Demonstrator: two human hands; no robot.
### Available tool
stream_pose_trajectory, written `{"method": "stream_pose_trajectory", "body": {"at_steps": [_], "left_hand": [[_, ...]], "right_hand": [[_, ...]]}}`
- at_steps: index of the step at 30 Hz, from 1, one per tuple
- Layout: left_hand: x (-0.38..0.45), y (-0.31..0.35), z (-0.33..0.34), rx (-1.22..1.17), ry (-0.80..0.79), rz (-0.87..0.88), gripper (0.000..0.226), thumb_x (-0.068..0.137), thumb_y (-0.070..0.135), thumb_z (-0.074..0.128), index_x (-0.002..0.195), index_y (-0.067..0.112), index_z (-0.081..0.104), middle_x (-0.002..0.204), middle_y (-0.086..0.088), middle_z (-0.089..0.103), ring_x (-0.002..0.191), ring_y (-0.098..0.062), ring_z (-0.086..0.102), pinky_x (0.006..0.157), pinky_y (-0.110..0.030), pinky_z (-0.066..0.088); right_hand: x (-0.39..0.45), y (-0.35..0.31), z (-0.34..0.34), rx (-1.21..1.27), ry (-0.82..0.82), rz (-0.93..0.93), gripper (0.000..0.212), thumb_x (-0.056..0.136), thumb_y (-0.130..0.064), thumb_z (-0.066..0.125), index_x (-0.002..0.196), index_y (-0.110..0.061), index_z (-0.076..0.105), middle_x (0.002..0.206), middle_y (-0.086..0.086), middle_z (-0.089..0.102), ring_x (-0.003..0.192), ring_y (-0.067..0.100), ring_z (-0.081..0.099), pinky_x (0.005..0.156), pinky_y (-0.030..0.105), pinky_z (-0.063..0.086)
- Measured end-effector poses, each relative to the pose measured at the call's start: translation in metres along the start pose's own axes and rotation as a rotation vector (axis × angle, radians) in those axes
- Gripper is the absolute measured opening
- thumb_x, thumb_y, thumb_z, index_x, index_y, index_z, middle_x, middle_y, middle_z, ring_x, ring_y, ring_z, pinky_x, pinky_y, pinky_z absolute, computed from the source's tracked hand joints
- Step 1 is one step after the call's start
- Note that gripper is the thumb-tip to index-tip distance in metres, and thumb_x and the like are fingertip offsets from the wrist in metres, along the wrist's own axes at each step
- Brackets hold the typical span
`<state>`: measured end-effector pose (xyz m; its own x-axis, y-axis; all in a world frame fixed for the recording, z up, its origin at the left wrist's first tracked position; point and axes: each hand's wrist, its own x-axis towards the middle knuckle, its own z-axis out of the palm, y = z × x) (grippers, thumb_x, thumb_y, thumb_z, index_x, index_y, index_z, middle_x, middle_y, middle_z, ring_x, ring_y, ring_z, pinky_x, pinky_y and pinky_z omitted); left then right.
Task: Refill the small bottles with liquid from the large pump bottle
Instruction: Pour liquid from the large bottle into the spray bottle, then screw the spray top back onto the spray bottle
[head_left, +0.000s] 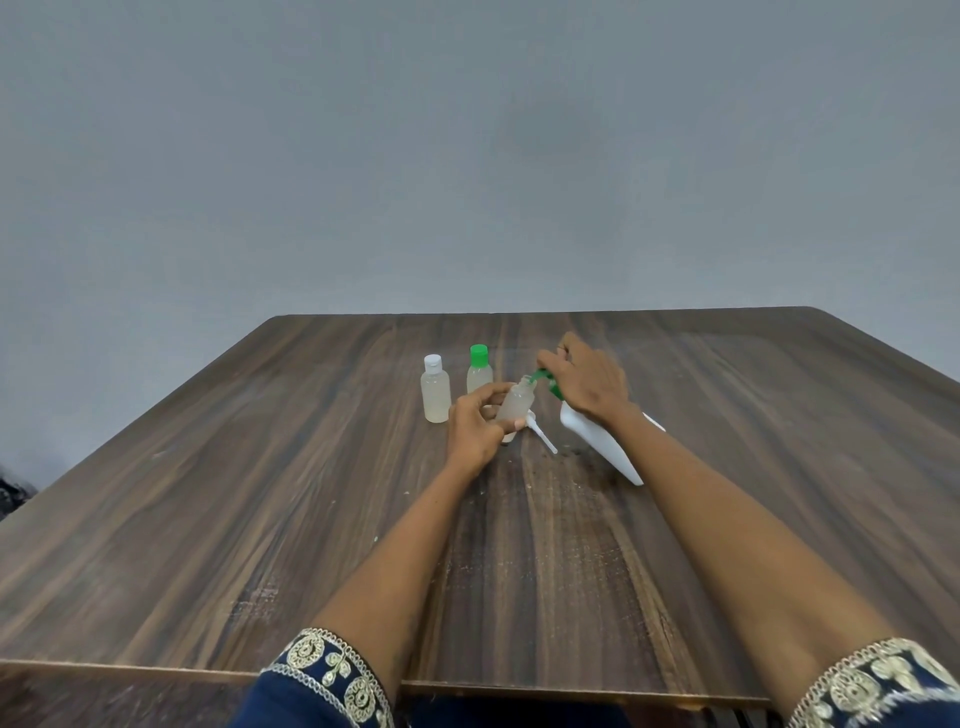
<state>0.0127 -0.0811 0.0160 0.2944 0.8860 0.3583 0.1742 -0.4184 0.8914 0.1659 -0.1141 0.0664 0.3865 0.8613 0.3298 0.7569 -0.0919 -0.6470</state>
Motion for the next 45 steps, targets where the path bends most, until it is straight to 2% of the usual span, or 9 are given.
{"method": "stream_pose_trajectory", "body": {"at_steps": [4,8,13,19,32,36,40,43,45], "left_hand": [[0.002,0.002,0.0,-0.007,0.005,0.007,0.046,0.068,0.0,0.078,0.111,0.011,0.065,0.1,-0.004,0.067,0.085,-0.01,0.06,0.08,-0.027,0.053],[0.003,0.003,0.0,-0.012,0.001,0.003,0.046,0.068,0.001,0.078,0.111,0.011,0.065,0.099,-0.003,0.065,0.082,-0.007,0.059,0.076,-0.023,0.051],[0.002,0.001,0.0,-0.002,-0.005,0.017,0.045,0.068,-0.002,0.077,0.11,0.01,0.066,0.095,-0.001,0.065,0.079,0.0,0.059,0.07,-0.005,0.047],[0.0,0.001,0.0,-0.006,-0.004,0.011,0.045,0.068,-0.003,0.076,0.11,0.01,0.065,0.096,0.001,0.064,0.079,0.006,0.056,0.068,-0.003,0.046],[0.002,0.004,0.001,0.001,-0.004,0.012,0.047,0.07,0.001,0.077,0.114,0.009,0.063,0.101,0.002,0.061,0.089,-0.008,0.057,0.069,-0.005,0.045],[0.003,0.003,0.001,-0.045,0.019,0.008,0.045,0.068,-0.002,0.077,0.109,0.011,0.066,0.099,-0.004,0.066,0.086,-0.009,0.061,0.075,-0.014,0.051],[0.005,0.0,-0.001,-0.047,0.044,-0.002,0.045,0.069,-0.003,0.077,0.11,0.01,0.065,0.097,0.0,0.064,0.08,0.0,0.058,0.071,-0.009,0.049],[0.006,-0.004,-0.001,-0.054,0.068,-0.023,0.046,0.07,-0.002,0.076,0.113,0.009,0.064,0.098,-0.001,0.064,0.081,-0.006,0.06,0.075,-0.014,0.052],[0.005,-0.005,-0.001,-0.059,0.082,-0.041,0.046,0.07,-0.002,0.076,0.114,0.009,0.064,0.1,-0.003,0.065,0.086,-0.012,0.061,0.08,-0.025,0.053]], "right_hand": [[0.001,0.0,0.0,-0.004,0.008,-0.007,0.028,0.09,-0.041,0.05,0.077,-0.018,0.041,0.069,0.0,0.053,0.07,0.021,0.048,0.066,0.035,0.036],[0.003,0.001,-0.001,-0.005,0.019,-0.006,0.029,0.09,-0.042,0.051,0.078,-0.017,0.042,0.07,-0.003,0.051,0.069,0.019,0.046,0.062,0.033,0.033],[0.001,0.0,-0.001,-0.006,0.008,0.011,0.026,0.089,-0.039,0.049,0.079,-0.017,0.039,0.071,-0.001,0.049,0.068,0.02,0.044,0.057,0.033,0.03],[0.002,-0.001,-0.001,-0.004,0.028,-0.012,0.025,0.088,-0.041,0.047,0.08,-0.018,0.041,0.072,0.002,0.054,0.068,0.021,0.046,0.059,0.032,0.032],[0.001,-0.001,0.001,-0.009,0.039,-0.018,0.028,0.091,-0.04,0.048,0.082,-0.015,0.044,0.072,0.002,0.053,0.068,0.021,0.047,0.06,0.032,0.031],[0.005,-0.004,-0.008,0.187,0.155,0.032,0.035,0.088,-0.049,0.044,0.082,-0.015,0.052,0.069,-0.005,0.062,0.076,0.022,0.055,0.068,0.034,0.033],[0.008,0.004,-0.019,0.312,0.294,0.1,0.04,0.097,-0.053,0.04,0.072,-0.023,0.043,0.069,-0.012,0.055,0.08,0.023,0.054,0.078,0.038,0.035],[0.006,0.011,-0.019,0.329,0.381,0.123,0.05,0.094,-0.063,0.035,0.084,-0.015,0.043,0.07,-0.009,0.053,0.079,0.024,0.052,0.071,0.034,0.031],[0.0,0.016,-0.018,0.302,0.468,0.079,0.066,0.08,-0.077,0.03,0.091,-0.014,0.045,0.076,-0.003,0.055,0.076,0.021,0.052,0.068,0.032,0.028]]}}
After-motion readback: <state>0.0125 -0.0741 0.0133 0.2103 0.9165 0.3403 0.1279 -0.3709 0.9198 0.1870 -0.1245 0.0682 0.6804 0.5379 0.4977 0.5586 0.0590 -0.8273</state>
